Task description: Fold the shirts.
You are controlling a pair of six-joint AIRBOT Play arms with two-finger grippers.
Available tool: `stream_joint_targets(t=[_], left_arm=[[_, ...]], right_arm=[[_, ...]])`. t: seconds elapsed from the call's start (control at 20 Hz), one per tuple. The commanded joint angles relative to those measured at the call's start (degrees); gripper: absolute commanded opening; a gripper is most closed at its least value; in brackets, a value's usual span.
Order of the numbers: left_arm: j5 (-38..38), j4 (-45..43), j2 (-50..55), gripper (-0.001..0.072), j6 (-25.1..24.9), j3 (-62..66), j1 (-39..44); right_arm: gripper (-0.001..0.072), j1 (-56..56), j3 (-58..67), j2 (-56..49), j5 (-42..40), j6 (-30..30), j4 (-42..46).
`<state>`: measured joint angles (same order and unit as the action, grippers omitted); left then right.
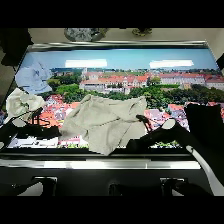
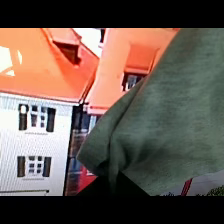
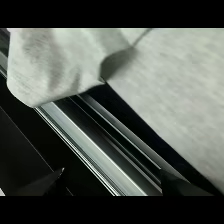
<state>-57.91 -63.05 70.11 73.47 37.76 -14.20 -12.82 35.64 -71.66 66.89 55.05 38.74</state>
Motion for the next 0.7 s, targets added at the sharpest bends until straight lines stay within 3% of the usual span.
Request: stream_joint_targets(t=[0.0, 0.25, 0.65], left_arm=[[-0.28, -0.02, 0.04, 0.0038, -0.04, 0.07, -0.04], [0.11, -0.07, 0.04, 0.0038, -0.31, 0.07, -0.07], [0.74, -0.04, 0.04, 0.0038, -2.21, 0.07, -0.07]], right_arm=[[0.0701, -10.19, -3.06, 0.04, -10.97, 1.18, -11.67], [0.0702, -16.39, -3.06, -0.28, -20.31, 10.25, -15.69], [0.0701, -22.84, -3.04, -6.03, -28.7, 14.43, -25.33]])
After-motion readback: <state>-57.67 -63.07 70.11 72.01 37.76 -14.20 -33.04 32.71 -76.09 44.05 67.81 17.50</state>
